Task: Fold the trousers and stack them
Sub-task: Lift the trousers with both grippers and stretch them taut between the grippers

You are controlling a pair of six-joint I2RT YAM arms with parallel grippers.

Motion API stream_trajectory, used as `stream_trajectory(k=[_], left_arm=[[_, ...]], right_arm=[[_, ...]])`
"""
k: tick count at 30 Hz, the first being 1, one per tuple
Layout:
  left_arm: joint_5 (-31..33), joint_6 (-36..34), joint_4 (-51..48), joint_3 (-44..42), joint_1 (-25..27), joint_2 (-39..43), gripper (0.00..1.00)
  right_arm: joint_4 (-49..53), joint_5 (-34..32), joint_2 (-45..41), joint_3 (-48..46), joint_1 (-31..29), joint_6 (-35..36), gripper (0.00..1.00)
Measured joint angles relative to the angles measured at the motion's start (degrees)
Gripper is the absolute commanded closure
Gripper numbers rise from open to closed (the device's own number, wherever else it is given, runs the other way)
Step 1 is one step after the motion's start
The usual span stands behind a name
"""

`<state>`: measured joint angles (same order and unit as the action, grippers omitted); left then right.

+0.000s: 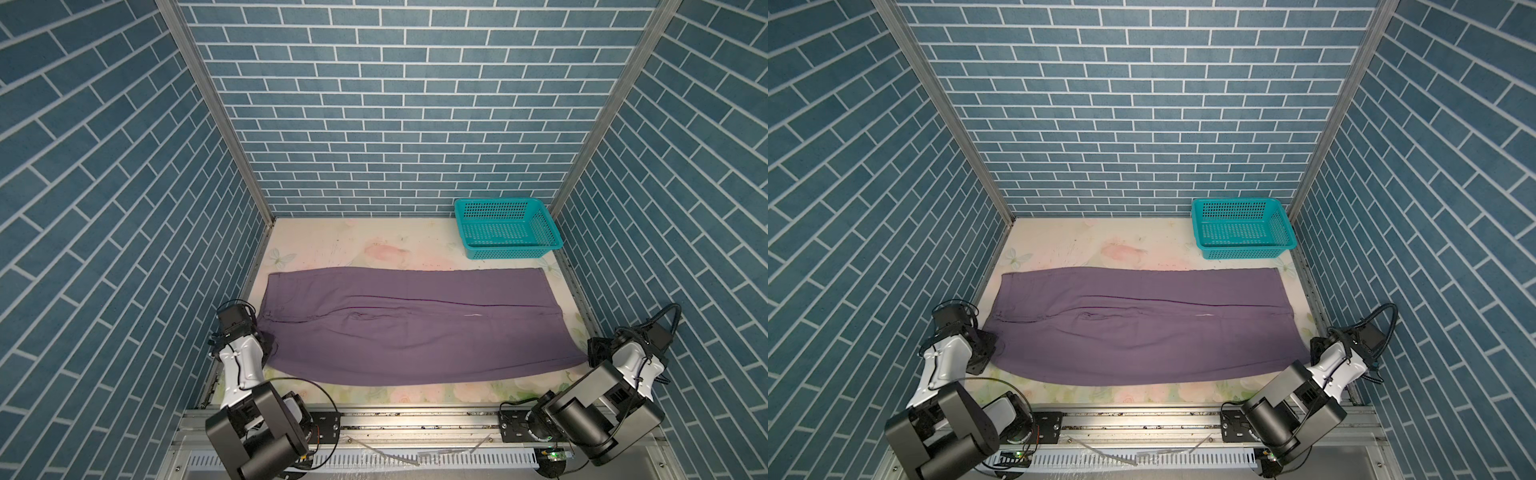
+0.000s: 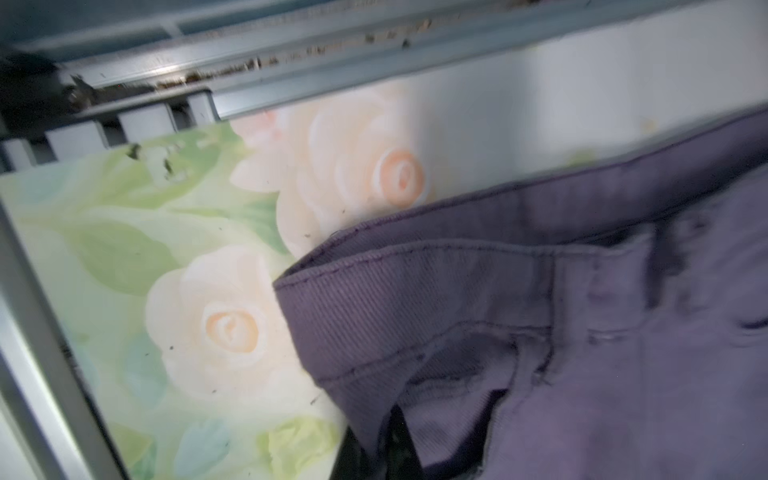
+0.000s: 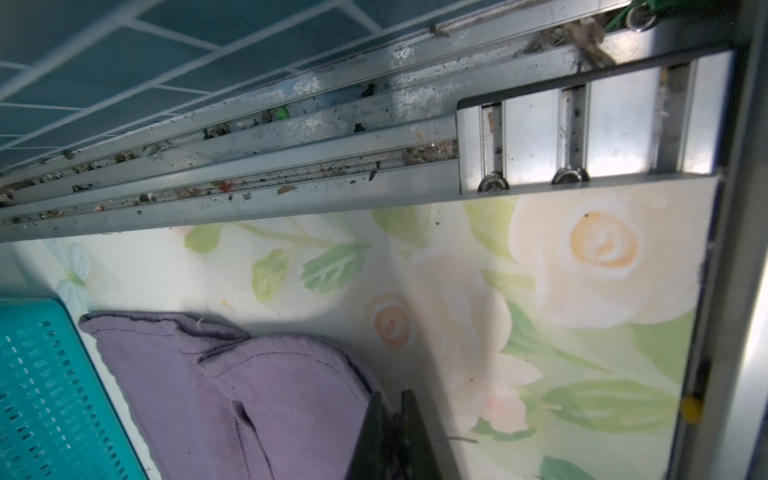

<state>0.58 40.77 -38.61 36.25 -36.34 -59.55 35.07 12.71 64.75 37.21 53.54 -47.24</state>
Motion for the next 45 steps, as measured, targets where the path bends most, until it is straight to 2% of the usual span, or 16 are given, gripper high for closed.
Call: stream_trajectory(k=[6,14,18,22,26,32,38,45], left_arm=[[-4.42,-0.5,-9.4,17.2,-2.01,3.04,1.0],[-7.3,-1.46,-18.16,26.82,-4.92,3.08,1.0],[-7.23,-2.12,-19.85,28.74,-5.68,3.52,1.0],[-7.56,-2.71,-20.72,30.53,-6.03,3.19,1.0],[-10.45,-2.86,-19.47,32.33,-6.05,0.17,1.0],[-15.72,-2.8,-14.99,32.41,-6.01,-5.66,1.0],[-18.27,-2.67,-12.7,32.39,-5.29,-8.57,1.0],[-18.18,-2.84,-12.68,31.65,-4.5,-6.51,1.0]], right_arm=[[3.5,2.67,-0.52,6.23,-0.46,-2.51,1.0],[5.84,3.41,-2.91,11.21,-2.25,-4.04,1.0],[5.62,1.95,-5.05,12.87,-5.01,-5.05,1.0],[5.66,-1.73,-5.33,18.58,-10.29,-4.92,1.0],[3.93,-5.05,-4.37,23.58,-15.85,-4.35,1.0],[0.07,-7.85,-1.09,24.13,-21.11,-3.21,1.0],[-1.38,-10.4,3.26,24.98,-23.98,-1.75,1.0],[-1.33,-13.75,2.43,25.2,-24.13,-0.85,1.0]])
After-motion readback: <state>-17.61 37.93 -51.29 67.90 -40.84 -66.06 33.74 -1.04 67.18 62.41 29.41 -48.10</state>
